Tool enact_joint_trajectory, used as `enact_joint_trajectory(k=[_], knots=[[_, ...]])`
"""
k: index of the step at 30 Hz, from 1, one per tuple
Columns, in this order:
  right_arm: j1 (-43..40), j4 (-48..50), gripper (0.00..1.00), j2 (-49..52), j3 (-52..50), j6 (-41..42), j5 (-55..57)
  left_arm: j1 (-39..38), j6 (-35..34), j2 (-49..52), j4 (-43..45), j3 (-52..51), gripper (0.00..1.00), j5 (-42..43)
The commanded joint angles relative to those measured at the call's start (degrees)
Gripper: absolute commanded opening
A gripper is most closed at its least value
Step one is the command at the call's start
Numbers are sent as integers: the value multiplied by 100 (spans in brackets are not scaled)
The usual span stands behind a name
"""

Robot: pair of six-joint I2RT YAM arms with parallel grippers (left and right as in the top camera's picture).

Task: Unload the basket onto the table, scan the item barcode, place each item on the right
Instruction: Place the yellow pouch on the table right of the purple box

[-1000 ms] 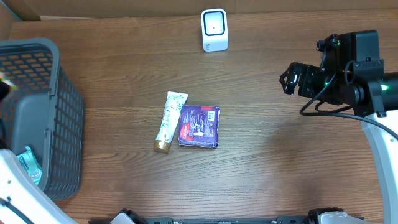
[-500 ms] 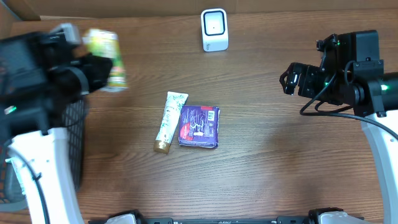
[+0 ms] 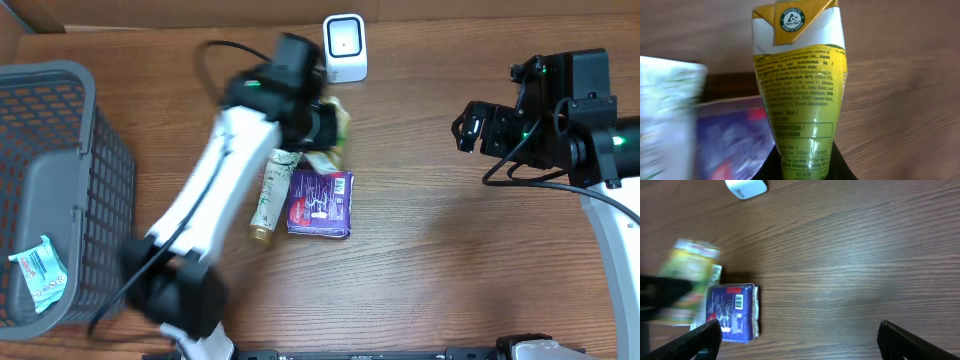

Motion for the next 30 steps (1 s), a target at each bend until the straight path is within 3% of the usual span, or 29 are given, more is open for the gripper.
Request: enact_joint_trajectory(k=[1,10,14,17,20,25,30], knots=[[22,15,100,7,120,13,125,-555,-212,514,289,50,4,365],[22,11,100,7,120,13,125,-1169,-428,1637,354,50,4,-103],[22,13,100,7,120,13,122,-1180,-509,1703,160,52,12,-356],[22,26,100,7,120,11,122,-1161,-505,1631,151,70,24,-402],[22,39,100,7,120,13,122,-1126,-452,1528,55,225,50,-579],[22,37,100,7,120,13,120,-1106,-149,1329,-704,1200,60,-1394],[22,35,100,7,120,13,120,-918,-138,1005,-1561,2745,88,-2249]])
